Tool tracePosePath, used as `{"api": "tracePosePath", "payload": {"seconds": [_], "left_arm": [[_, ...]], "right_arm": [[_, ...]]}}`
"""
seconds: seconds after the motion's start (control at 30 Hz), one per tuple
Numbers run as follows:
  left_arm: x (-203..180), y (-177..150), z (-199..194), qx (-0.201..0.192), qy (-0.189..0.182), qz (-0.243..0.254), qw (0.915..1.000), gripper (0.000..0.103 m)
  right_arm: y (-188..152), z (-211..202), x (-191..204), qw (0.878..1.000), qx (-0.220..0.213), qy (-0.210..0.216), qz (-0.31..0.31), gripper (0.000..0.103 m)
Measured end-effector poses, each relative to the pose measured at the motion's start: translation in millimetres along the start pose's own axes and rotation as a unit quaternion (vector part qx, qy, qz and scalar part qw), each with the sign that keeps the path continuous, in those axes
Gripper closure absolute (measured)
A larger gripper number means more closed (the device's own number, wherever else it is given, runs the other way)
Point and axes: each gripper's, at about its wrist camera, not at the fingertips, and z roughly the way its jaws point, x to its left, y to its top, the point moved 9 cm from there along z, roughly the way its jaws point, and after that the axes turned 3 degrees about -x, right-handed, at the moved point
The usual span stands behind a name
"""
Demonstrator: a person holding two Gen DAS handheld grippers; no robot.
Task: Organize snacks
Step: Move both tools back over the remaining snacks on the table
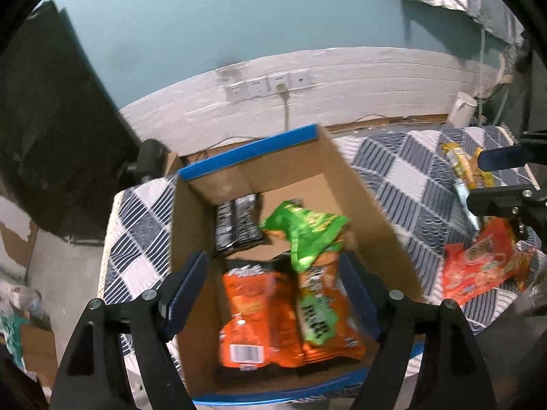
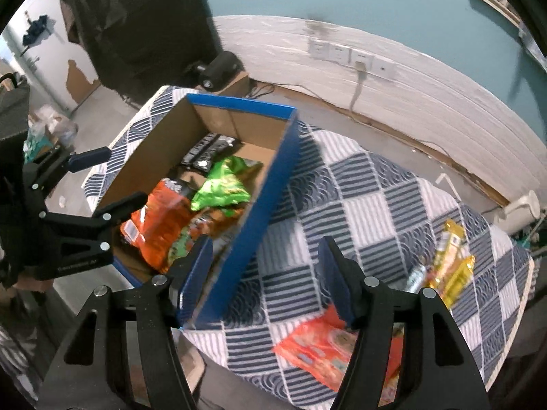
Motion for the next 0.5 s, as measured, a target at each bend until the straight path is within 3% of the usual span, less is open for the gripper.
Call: {"api": "tracePosePath", "payload": {"seconds": [0.5], "left_arm": [[-117.2, 14.2, -10.2, -0.011, -0.071, 0.100, 0.9924, 0.023]], "right_arm": [[-68.1, -47.4, -88.4, 0.997, 0.003, -0.047, 0.065, 0.038]]}}
